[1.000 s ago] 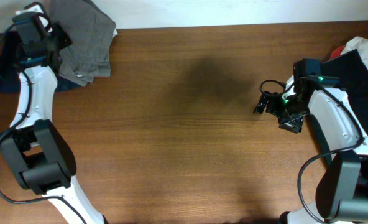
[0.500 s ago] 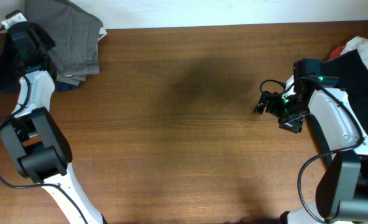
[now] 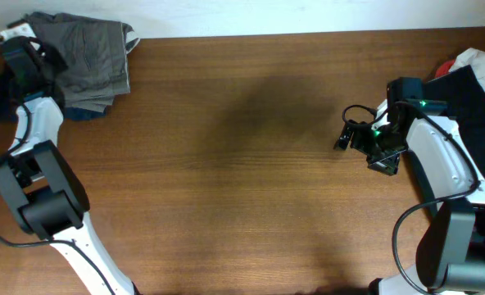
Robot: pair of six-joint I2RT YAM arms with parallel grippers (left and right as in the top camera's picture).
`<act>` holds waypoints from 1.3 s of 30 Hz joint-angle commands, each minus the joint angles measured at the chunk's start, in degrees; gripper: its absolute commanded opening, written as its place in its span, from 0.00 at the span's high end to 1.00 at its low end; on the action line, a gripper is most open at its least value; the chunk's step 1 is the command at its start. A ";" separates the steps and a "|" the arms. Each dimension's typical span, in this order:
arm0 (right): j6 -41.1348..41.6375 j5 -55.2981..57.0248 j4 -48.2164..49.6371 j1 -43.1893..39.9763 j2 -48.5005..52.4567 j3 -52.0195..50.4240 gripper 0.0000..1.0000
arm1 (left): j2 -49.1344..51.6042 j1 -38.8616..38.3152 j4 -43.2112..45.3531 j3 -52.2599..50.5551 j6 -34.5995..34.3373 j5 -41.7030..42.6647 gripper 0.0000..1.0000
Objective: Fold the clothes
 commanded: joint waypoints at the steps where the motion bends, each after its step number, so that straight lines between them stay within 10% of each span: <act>1: -0.35 0.66 0.07 -0.37 -0.17 0.22 0.01 | 4.31 1.27 -3.67 0.85 0.13 0.81 0.42; 13: -0.35 0.66 0.07 -0.37 -0.17 0.22 0.01 | 4.76 10.73 -19.89 0.94 4.42 -1.62 0.41; 14: -0.35 0.66 0.07 -0.37 -0.17 0.22 0.01 | -0.94 9.40 -18.73 0.96 3.02 -1.60 0.56; 18: -0.35 0.66 0.07 -0.37 -0.17 0.22 0.01 | -8.83 5.05 -6.67 0.96 -0.35 -0.50 0.48; 25: -0.35 0.63 0.07 -0.37 -0.17 0.22 0.01 | 8.74 3.28 1.49 0.85 -0.31 -0.66 0.48; 33: -0.35 0.66 0.07 -0.37 -0.17 0.22 0.01 | -4.46 2.62 -19.15 0.87 0.52 -6.58 0.39; 35: -0.35 0.66 0.07 -0.37 -0.17 0.22 0.01 | -11.85 2.62 -18.95 0.87 0.52 -6.56 0.05; 39: -0.35 0.66 0.07 -0.37 -0.17 0.22 0.01 | -24.06 2.62 -32.65 0.87 -1.40 9.46 0.01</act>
